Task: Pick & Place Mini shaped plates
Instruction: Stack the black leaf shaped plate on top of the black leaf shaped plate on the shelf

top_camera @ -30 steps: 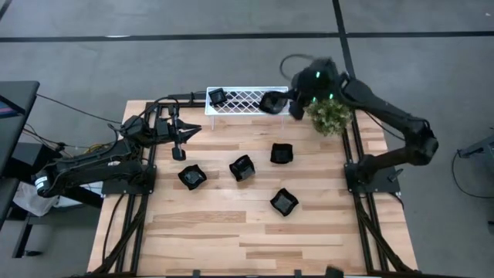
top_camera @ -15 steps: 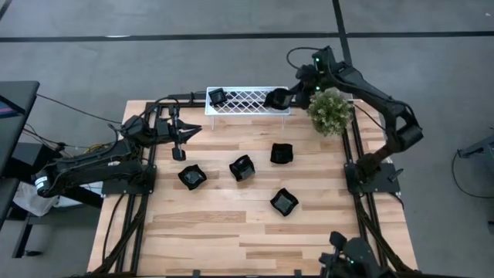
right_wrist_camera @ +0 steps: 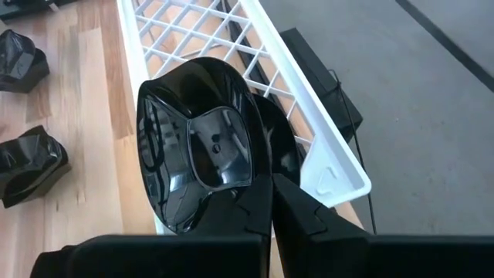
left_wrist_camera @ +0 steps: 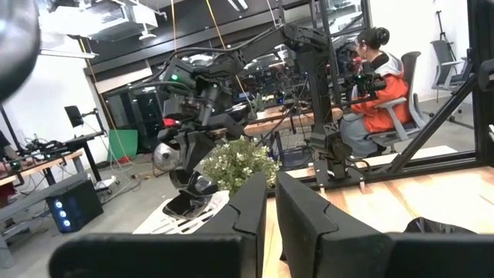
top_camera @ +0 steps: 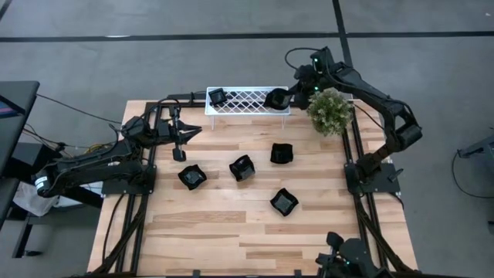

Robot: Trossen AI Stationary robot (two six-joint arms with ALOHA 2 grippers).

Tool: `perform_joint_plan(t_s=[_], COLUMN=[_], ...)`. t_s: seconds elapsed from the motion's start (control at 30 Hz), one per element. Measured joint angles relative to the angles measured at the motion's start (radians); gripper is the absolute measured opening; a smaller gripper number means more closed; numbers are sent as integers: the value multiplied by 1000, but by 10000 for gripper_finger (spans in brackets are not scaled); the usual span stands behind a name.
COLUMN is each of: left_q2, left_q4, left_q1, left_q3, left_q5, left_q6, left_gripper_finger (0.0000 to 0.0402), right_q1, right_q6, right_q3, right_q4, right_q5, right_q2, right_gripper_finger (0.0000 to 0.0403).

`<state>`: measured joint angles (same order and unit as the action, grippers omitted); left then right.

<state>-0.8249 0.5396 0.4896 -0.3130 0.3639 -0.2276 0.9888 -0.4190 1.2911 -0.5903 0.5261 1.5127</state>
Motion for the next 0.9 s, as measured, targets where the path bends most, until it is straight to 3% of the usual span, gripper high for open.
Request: perform_joint_plan(t_s=[0.27, 0.67, 0.9], left_q2=[0, 0, 0], left_q4=[15, 23, 17], left_q1=[0, 0, 0], left_q3=[0, 1, 1], left_q5=[0, 0, -4], left_q6=[0, 0, 7], left_gripper_finger=[33, 33, 33], right_q1=[0, 0, -8], right_q6=[-10, -1, 1], right_q3=[0, 0, 0], right_q4=[12, 97, 195], right_q5=[-3, -14, 19], right_q2=[0, -1, -35], right_gripper_finger=[6, 88, 99])
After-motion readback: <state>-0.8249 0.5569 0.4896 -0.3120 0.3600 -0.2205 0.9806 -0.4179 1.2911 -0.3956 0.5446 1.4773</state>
